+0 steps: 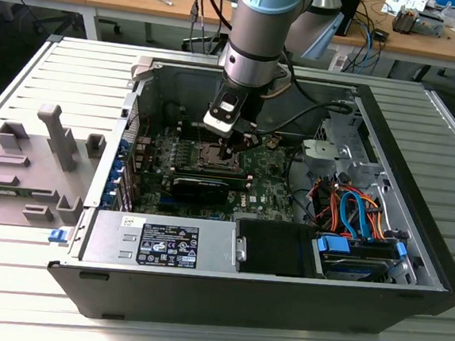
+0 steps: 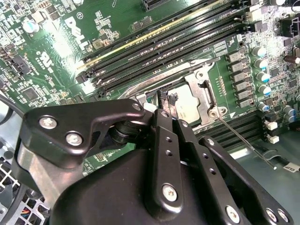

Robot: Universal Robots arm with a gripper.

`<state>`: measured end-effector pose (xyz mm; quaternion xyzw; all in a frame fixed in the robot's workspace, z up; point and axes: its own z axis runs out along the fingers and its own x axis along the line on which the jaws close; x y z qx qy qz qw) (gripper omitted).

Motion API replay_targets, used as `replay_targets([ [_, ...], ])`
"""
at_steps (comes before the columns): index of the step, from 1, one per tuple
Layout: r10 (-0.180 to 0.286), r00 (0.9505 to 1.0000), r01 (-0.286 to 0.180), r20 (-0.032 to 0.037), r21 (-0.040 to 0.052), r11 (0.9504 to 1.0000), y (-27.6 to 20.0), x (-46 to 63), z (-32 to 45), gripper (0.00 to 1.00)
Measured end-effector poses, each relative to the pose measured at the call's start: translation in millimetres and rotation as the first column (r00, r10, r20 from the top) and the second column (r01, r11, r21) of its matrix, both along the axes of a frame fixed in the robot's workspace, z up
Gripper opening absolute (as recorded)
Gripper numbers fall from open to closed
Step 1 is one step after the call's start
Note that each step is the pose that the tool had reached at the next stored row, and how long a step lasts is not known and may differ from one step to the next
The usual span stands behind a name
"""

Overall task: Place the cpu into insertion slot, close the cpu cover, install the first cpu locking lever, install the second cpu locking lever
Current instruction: 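Install the first cpu locking lever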

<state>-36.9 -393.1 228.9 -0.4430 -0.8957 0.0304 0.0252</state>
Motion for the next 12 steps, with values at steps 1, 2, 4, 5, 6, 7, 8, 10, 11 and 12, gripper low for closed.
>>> replay_targets([
  [1, 0.002, 1.0, -0.002, 0.0, 0.0001, 1.0, 0.0, 0.0, 0.0, 0.11],
  [2, 0.004, 1.0, -0.004, 0.0, 0.0003, 1.0, 0.0, 0.0, 0.0, 0.11],
  [4, 0.009, 1.0, -0.009, 0.0, 0.0006, 1.0, 0.0, 0.0, 0.0, 0.11],
  [5, 0.012, 0.9999, -0.012, 0.0, 0.0009, 0.9999, 0.0, 0.0, 0.0, 0.11],
  [6, 0.014, 0.9999, -0.014, 0.0001, 0.001, 0.9999, 0.0, 0.0, 0.0, 0.11],
  [7, 0.017, 0.9999, -0.017, 0.0, 0.0012, 0.9998, 0.0, 0.0, 0.0, 0.11],
  [8, 0.021, 0.9998, -0.021, 0.0001, 0.0014, 0.9998, 0.0, 0.0, 0.0, 0.11],
  [10, 0.025, 0.9997, -0.025, 0.0, 0.0017, 0.9997, 0.0, 0.0, 0.0, 0.11],
  [11, 0.028, 0.9996, -0.028, 0.0001, 0.002, 0.9996, 0.0, 0.0, 0.0, 0.11],
  [12, 0.033, 0.9994, -0.033, 0.0, 0.0023, 0.9994, 0.0, 0.0, 0.0, 0.11],
])
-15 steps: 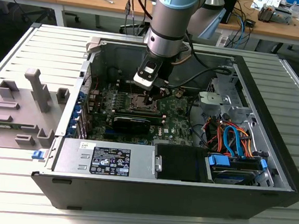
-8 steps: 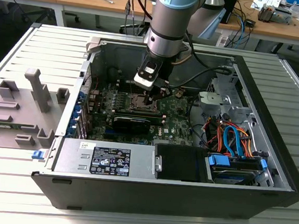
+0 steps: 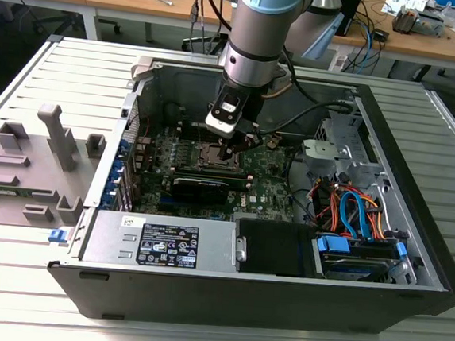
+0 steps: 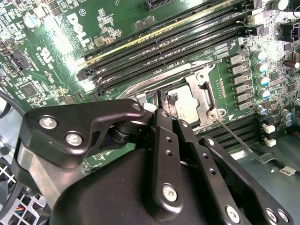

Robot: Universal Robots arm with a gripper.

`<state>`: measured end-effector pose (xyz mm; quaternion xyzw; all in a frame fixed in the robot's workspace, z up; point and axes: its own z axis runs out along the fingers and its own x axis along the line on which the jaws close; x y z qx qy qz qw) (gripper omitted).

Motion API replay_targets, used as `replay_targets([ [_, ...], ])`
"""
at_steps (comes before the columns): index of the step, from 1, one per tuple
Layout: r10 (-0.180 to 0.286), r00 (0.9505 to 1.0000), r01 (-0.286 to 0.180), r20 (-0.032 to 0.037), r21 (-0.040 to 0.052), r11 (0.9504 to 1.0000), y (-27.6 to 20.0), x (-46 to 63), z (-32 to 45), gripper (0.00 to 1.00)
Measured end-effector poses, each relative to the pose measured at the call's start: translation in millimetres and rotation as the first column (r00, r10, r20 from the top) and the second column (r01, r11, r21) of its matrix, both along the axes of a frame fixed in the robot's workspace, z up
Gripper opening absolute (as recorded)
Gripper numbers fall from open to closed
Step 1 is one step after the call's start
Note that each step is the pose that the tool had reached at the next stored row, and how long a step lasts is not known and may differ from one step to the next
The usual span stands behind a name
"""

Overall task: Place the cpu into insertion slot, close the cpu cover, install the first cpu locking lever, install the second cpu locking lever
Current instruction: 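Install the first cpu locking lever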

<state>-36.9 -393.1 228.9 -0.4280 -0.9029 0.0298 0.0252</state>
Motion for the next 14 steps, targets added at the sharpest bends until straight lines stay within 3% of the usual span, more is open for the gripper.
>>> replay_targets([
  [14, 0.037, 0.9993, -0.037, 0.0001, 0.0018, 0.9993, 0.0, 0.0, 0.0, 0.11],
])
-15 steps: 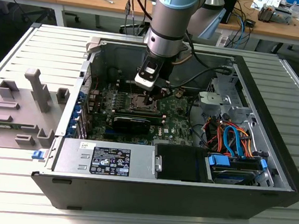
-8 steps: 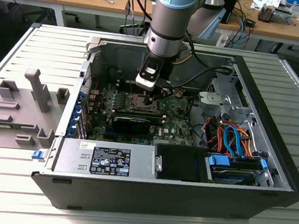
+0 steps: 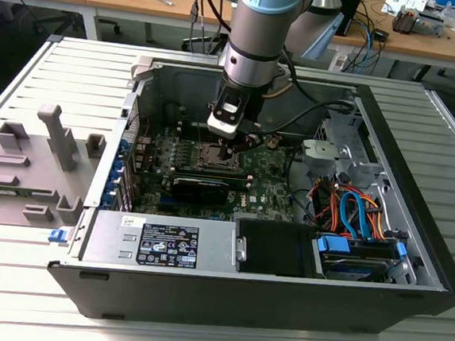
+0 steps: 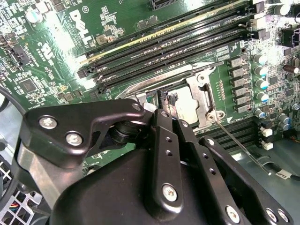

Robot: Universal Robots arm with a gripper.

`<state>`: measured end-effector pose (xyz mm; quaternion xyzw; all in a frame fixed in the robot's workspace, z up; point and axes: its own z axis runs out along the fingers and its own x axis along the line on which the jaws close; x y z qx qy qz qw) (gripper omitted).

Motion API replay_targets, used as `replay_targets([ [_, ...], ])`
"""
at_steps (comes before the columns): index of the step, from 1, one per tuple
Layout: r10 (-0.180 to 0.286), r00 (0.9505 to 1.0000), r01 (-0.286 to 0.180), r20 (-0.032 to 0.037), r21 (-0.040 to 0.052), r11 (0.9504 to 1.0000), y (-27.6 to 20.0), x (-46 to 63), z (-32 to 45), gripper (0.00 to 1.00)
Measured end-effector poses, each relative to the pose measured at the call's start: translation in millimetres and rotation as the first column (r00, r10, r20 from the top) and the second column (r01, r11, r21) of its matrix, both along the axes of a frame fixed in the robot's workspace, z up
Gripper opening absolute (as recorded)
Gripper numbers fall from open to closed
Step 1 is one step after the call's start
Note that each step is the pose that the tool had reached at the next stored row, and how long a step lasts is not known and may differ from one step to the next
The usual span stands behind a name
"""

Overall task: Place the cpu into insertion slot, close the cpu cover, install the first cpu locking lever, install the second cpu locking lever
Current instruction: 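Install the first cpu locking lever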

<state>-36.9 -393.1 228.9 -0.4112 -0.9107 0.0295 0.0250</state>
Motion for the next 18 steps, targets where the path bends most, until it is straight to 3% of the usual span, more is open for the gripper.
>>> replay_targets([
  [18, 0.043, 0.9991, -0.043, 0.0, 0.0015, 0.9991, 0.0, 0.0, 0.0, 0.11],
])
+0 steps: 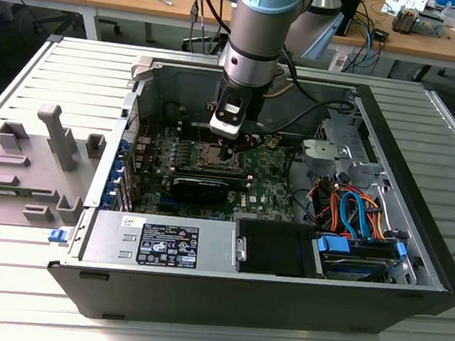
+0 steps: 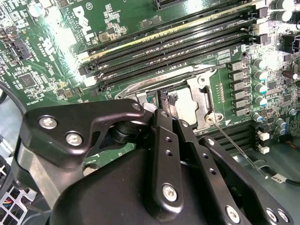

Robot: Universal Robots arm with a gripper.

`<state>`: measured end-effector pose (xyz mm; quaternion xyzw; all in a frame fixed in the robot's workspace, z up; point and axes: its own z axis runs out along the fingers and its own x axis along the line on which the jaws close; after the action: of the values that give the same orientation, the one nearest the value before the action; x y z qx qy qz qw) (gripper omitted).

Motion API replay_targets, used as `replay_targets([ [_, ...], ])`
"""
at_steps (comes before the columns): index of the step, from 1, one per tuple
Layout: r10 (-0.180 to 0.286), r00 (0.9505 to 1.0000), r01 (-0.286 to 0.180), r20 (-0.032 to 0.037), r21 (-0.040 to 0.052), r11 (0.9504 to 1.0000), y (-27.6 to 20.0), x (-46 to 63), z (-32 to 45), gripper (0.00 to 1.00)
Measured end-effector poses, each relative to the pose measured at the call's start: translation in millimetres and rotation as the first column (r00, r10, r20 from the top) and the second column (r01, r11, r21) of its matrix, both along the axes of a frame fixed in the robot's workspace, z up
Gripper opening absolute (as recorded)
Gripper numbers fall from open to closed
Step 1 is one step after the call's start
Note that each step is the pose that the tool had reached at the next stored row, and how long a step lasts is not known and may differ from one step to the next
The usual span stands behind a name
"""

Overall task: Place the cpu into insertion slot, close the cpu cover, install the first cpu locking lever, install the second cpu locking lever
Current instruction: 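Install the first cpu locking lever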

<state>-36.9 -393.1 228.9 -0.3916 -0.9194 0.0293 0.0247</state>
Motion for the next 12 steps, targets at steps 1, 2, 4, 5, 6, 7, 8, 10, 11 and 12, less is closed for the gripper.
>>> replay_targets([
  [1, 0.002, 1.0, -0.002, 0.0, 0.0001, 1.0, 0.0, 0.0, 0.0, 0.11],
  [2, 0.004, 1.0, -0.004, 0.0, 0.0001, 1.0, 0.0, 0.0, 0.0, 0.11],
  [4, 0.011, 0.9999, -0.011, 0.0, 0.0002, 0.9999, 0.0, 0.0, 0.0, 0.11],
  [5, 0.012, 0.9999, -0.012, 0.0, 0.0002, 0.9999, 0.0, 0.0, 0.0, 0.11],
  [6, 0.015, 0.9999, -0.015, 0.0, 0.0003, 0.9999, 0.0, 0.0, 0.0, 0.11],
  [7, 0.017, 0.9999, -0.017, 0.0, 0.0003, 0.9999, 0.0, 0.0, 0.0, 0.11],
  [8, 0.02, 0.9998, -0.02, 0.0, 0.0004, 0.9998, 0.0, 0.0, 0.0, 0.11],
  [10, 0.024, 0.9997, -0.024, 0.0, 0.0005, 0.9997, 0.0, 0.0, 0.0, 0.11],
  [11, 0.027, 0.9996, -0.027, 0.0, 0.0006, 0.9996, 0.0, 0.0, 0.0, 0.11],
  [12, 0.03, 0.9995, -0.03, 0.0, 0.0007, 0.9995, 0.0, 0.0, 0.0, 0.11],
])
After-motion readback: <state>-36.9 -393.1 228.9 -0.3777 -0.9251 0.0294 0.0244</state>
